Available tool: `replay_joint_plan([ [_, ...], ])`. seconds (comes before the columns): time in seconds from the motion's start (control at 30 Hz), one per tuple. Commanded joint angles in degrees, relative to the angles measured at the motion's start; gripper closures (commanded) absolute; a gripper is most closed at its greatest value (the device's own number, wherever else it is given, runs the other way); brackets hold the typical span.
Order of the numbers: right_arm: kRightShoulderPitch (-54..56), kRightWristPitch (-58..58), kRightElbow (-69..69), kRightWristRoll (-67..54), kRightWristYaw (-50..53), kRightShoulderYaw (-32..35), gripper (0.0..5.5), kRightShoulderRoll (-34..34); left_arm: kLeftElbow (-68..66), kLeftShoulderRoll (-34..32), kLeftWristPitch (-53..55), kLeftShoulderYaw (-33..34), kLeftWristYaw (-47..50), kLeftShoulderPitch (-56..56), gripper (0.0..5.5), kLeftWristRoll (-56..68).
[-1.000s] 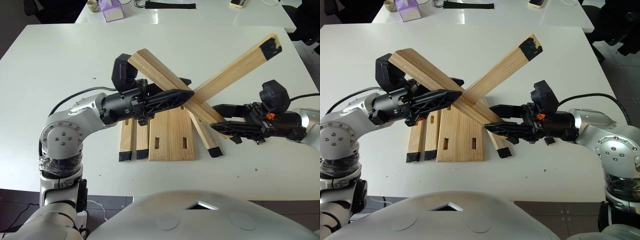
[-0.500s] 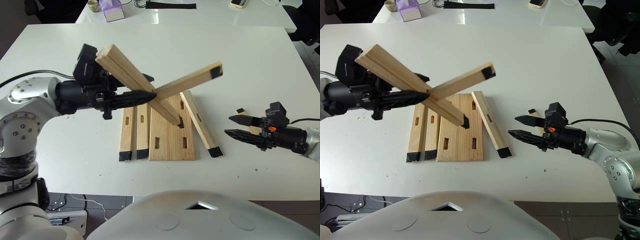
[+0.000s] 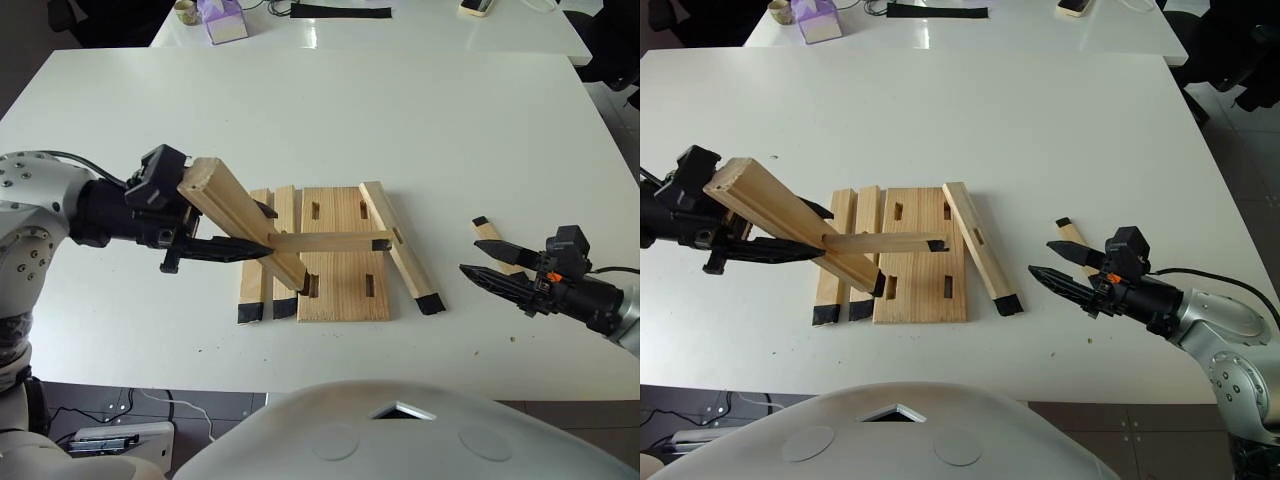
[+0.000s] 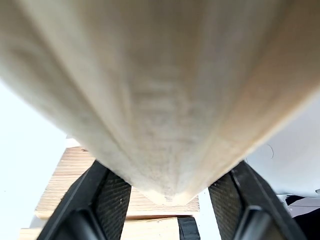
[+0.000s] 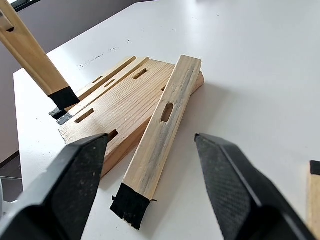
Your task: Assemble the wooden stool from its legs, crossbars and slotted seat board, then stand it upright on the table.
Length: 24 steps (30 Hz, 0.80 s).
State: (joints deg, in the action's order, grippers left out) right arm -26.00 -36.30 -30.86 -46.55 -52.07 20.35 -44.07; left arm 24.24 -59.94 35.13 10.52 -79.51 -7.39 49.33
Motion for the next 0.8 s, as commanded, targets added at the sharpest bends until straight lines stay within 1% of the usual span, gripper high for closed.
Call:
replay_joint_plan([
  [0.03, 0.69, 0.5, 0.1, 1.01, 0.07, -0.35, 2.32, -0.01, 2.38, 1.81, -1.42, 1.55, 1.92, 5.48, 3.43, -1.55],
  [0.17, 1.15, 0.59, 0.23, 1.28, 0.18, -0.84, 2.32, 0.15, 4.09, 3.0, -3.13, 1.78, 3.06, 8.21, 3.43, -2.65],
  [0.53, 3.74, -0.02, 1.32, 0.25, -0.09, -1.55, 2.32, 0.23, 6.13, 4.97, -4.96, 0.53, 6.28, 7.69, 3.43, -3.16],
  [0.8, 4.81, -0.08, 2.02, 0.26, -0.46, -1.86, 2.32, 0.19, 5.79, 5.2, -7.89, -1.43, 5.32, 7.27, 3.43, -5.84],
])
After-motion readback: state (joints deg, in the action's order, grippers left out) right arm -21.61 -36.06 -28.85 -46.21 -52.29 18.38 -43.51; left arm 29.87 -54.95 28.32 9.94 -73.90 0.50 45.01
